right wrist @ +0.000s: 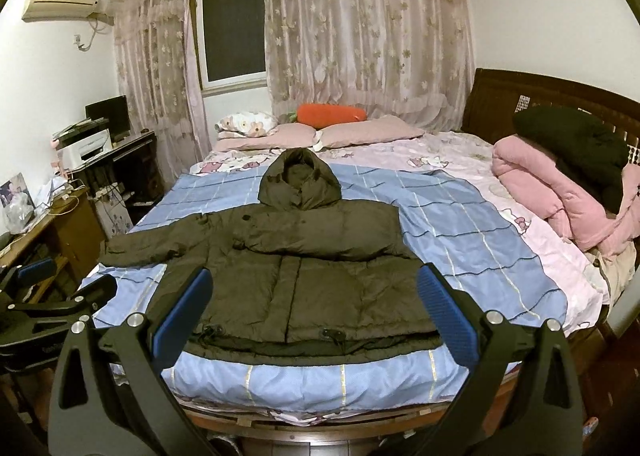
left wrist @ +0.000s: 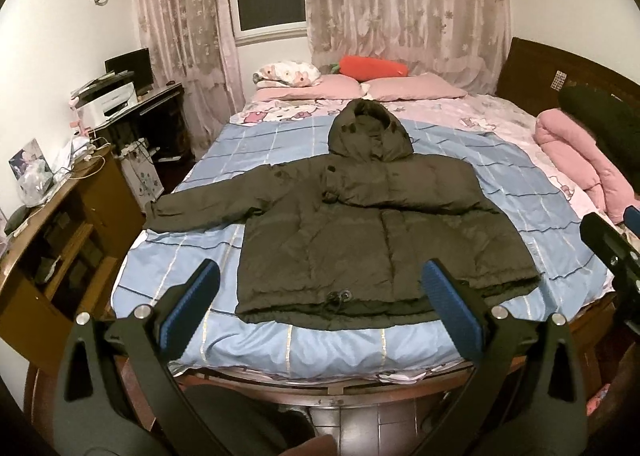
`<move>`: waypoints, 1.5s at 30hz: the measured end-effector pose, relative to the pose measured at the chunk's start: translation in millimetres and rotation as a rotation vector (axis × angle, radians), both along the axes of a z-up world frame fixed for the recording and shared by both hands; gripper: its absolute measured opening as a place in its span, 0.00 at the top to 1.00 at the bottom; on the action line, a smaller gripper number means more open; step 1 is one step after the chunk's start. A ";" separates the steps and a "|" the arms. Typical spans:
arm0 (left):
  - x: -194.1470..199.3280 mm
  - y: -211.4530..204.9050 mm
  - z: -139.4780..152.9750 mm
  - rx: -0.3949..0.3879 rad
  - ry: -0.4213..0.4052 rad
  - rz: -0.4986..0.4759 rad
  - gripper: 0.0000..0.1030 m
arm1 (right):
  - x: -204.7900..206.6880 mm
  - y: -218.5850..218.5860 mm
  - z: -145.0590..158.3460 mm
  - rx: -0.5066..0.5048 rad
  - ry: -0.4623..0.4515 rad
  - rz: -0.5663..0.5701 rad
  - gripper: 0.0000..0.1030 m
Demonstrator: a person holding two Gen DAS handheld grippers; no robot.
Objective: Fold large clothes
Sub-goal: 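Withdraw the right tool from the jacket, then roll the left tool and move it toward the other jacket sleeve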
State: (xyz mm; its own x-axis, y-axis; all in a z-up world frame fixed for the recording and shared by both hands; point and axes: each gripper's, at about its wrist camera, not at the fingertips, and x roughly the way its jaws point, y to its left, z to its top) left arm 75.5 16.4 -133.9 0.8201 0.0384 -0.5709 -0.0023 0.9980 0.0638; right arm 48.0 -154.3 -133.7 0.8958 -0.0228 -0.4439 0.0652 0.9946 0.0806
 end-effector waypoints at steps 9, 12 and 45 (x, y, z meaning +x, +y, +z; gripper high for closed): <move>-1.1 10.5 0.8 -0.012 -0.004 0.011 0.02 | -1.2 1.4 3.1 -0.009 -0.002 0.002 0.01; -1.5 11.9 0.5 -0.015 -0.002 0.012 0.02 | -0.9 2.4 3.7 -0.013 -0.004 0.000 0.01; 37.7 167.6 -44.2 -0.831 0.080 0.057 0.02 | 15.8 -21.5 -19.0 0.075 -0.011 -0.019 0.01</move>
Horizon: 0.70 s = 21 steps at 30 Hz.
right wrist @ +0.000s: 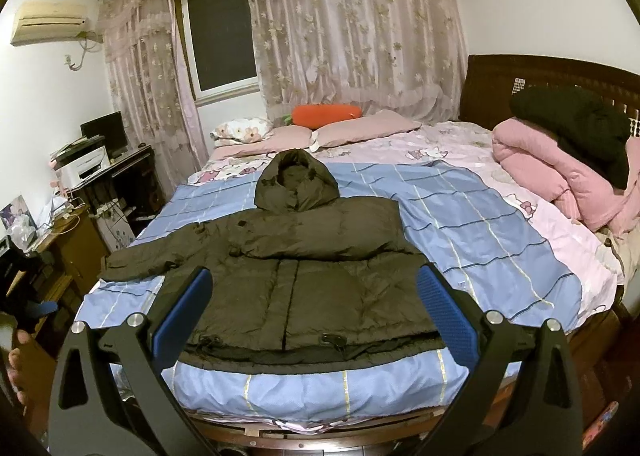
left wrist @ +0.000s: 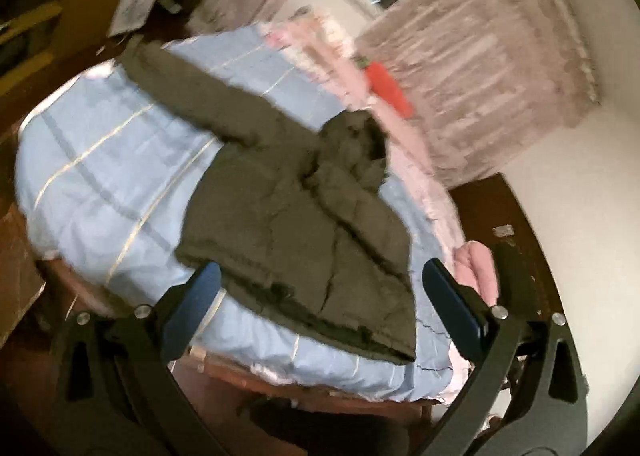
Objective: Fold large clothes
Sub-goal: 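Roll the left tool and move it toward the other jacket sleeve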
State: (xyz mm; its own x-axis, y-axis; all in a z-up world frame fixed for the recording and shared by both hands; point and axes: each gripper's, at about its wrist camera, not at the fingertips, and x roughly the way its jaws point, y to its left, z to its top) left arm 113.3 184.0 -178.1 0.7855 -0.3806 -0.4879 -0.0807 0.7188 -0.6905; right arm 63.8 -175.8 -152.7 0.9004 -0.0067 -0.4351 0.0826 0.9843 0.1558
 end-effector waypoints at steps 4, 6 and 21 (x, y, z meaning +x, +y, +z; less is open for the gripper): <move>-12.2 -4.8 10.9 0.001 -0.171 -0.005 0.02 | 0.9 0.1 -1.3 0.001 -0.003 0.001 0.01; -13.8 -7.8 18.0 0.044 -0.211 -0.032 0.02 | 3.5 -0.7 -2.3 0.002 -0.005 0.005 0.01; 38.1 28.1 -10.6 0.018 -0.064 0.027 0.02 | 47.7 -16.9 -2.9 -0.053 -0.103 0.030 0.01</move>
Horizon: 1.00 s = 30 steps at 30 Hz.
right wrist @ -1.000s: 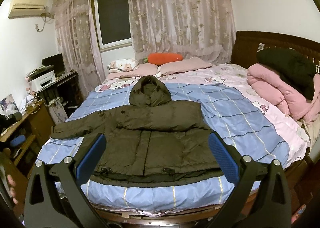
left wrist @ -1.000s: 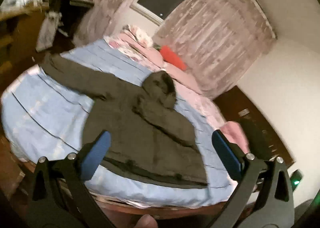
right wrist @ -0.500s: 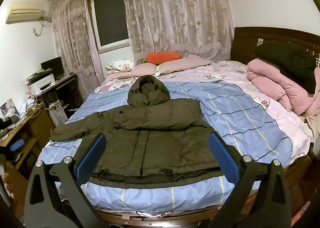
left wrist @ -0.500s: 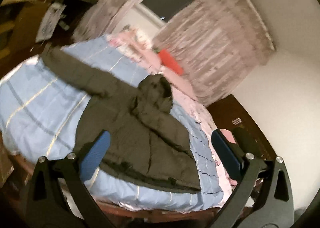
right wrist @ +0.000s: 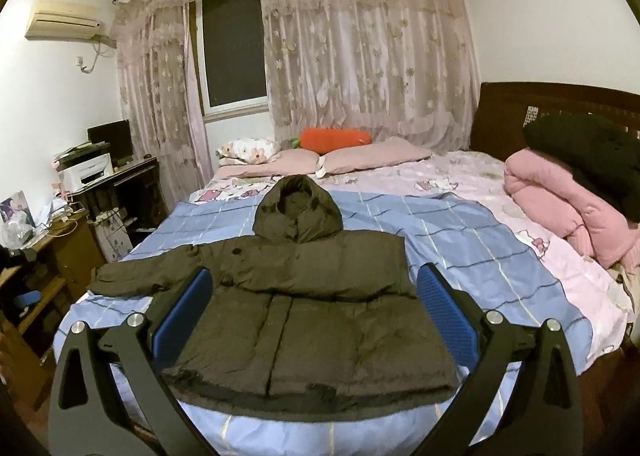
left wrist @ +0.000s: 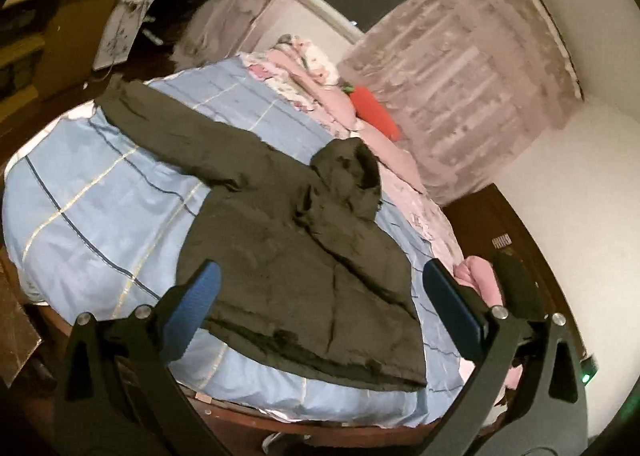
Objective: Fold large clothes
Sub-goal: 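Roll the left tool and move it toward the other jacket sleeve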
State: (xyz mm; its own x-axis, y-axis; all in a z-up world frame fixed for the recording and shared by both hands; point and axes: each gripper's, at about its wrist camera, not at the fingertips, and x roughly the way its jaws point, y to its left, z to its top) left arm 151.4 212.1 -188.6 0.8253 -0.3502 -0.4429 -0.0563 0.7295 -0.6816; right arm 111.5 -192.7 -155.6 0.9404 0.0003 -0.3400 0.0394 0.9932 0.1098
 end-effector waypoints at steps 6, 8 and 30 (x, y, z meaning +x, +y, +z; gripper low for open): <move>33.2 66.0 -39.4 -0.296 0.006 0.062 0.02 | 6.8 -20.7 -32.7 0.001 -0.030 -0.032 0.01; 44.2 84.4 -52.2 -0.375 0.006 0.095 0.02 | 7.4 -26.7 -36.2 -0.010 -0.034 -0.042 0.01; 205.6 234.0 -186.7 -0.349 0.148 0.342 0.02 | 59.0 -49.5 -96.5 0.025 0.098 -0.088 0.01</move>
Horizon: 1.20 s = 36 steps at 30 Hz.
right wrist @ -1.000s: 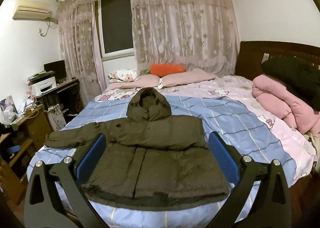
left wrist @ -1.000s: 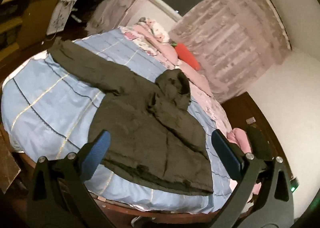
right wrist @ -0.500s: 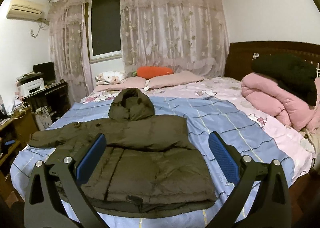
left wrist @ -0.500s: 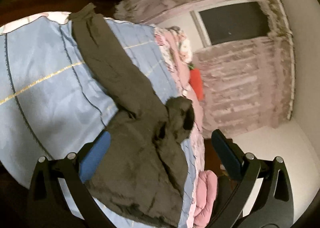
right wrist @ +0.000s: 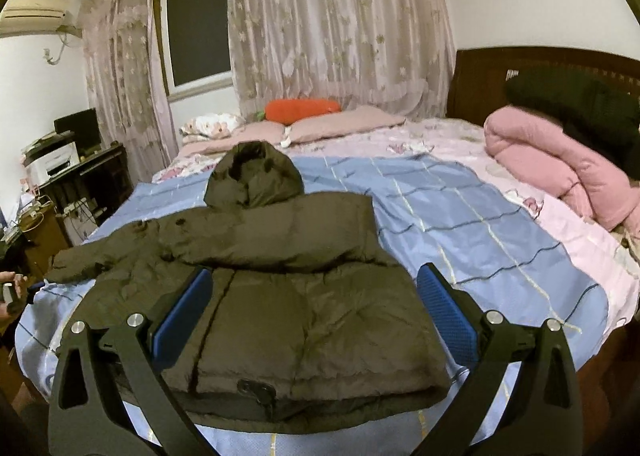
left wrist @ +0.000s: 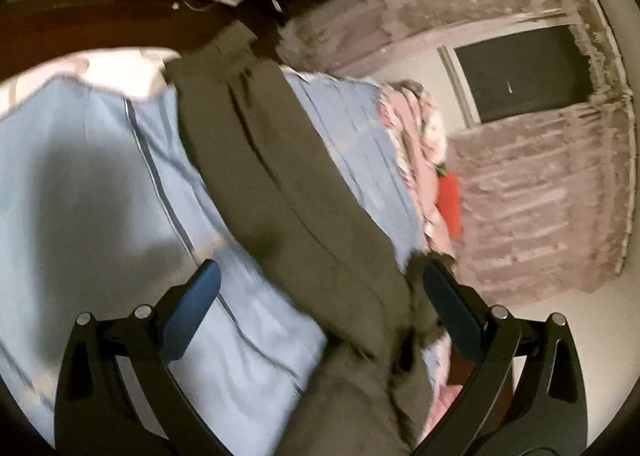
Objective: Fold large clothes
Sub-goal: 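Roll the left tool and move it toward the other jacket sleeve, then close the left tool on the cuff of the olive sleeve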
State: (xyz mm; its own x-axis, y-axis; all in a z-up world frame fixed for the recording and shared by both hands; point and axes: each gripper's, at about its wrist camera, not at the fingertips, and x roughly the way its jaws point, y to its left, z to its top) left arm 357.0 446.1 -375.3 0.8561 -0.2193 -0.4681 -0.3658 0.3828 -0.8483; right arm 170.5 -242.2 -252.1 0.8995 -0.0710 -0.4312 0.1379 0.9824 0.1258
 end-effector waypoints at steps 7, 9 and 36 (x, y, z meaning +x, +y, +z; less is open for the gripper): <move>26.4 41.7 -25.7 -0.052 -0.023 0.046 0.02 | 16.3 9.9 -13.2 0.002 0.042 0.025 0.01; 35.8 44.6 -27.5 -0.053 -0.033 0.038 0.02 | 20.4 14.4 -15.2 -0.002 0.049 0.032 0.01; 102.8 53.9 -46.7 0.047 0.034 0.075 0.24 | 42.5 33.7 -33.9 -0.022 0.117 0.070 0.01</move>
State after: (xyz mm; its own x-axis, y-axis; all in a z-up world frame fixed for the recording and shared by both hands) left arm 459.8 500.1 -422.0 0.8525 -0.1324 -0.5056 -0.4234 0.3923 -0.8166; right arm 212.9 -208.6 -286.0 0.8462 -0.0205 -0.5324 0.0813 0.9925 0.0911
